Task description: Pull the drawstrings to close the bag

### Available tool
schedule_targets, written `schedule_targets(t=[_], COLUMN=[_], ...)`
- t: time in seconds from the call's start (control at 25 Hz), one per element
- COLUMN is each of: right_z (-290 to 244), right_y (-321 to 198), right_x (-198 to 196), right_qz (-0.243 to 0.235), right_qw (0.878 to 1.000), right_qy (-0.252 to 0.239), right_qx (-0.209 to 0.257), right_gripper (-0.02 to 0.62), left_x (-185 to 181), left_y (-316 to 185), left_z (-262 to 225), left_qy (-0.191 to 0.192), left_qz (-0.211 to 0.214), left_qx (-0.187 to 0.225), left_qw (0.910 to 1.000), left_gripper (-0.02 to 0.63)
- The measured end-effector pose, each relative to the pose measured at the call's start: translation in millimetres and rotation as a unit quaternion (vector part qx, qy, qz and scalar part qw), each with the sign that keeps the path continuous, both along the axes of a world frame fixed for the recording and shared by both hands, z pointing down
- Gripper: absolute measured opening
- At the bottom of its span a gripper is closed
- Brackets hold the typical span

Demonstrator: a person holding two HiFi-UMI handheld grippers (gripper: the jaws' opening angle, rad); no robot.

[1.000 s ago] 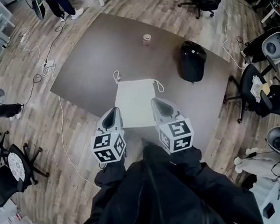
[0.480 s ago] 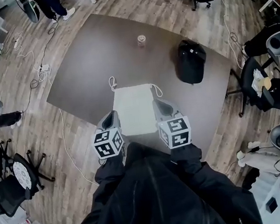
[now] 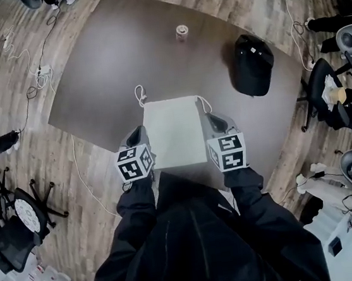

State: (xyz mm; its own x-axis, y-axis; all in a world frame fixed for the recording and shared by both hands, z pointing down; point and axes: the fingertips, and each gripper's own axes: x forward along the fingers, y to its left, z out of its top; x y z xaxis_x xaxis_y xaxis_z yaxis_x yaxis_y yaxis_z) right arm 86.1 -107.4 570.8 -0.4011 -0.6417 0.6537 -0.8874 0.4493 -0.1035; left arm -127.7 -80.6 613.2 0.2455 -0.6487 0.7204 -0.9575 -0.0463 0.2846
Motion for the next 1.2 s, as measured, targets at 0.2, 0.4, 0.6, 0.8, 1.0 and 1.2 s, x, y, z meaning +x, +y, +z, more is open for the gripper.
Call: schedule_targets(t=[0.2, 0.4, 0.6, 0.8, 1.0, 1.2], right_z=[51, 95, 129, 152, 170, 184], right_y=[-29, -45, -56, -67, -71, -70], right_x=[0, 8, 14, 15, 13, 17], right_qz=[-0.012, -0.023, -0.046, -0.066, -0.096, -0.114], right_qw=[0.999, 0.995, 0.990, 0.985, 0.976, 0.968], right_qy=[0.044, 0.080, 0.109, 0.125, 0.148, 0.169], right_qx=[-0.028, -0.053, -0.080, -0.099, -0.128, -0.149], right_gripper=[0.021, 0.021, 0.023, 0.026, 0.131, 0.135], left_x=[-21, -30, -32, -30, -27, -23], left_y=[-33, -58, -80, -92, -101, -109], left_z=[45, 81, 103, 117, 126, 139], left_qy=[0.000, 0.007, 0.016, 0.036, 0.050, 0.066], left_qz=[-0.002, 0.015, 0.031, 0.044, 0.049, 0.049], left_qx=[-0.030, -0.052, -0.062, -0.078, -0.094, -0.118], left_qw=[0.9995, 0.9985, 0.9975, 0.9953, 0.9931, 0.9896], left_gripper=[0.038, 0.038, 0.040, 0.144, 0.156, 0.161])
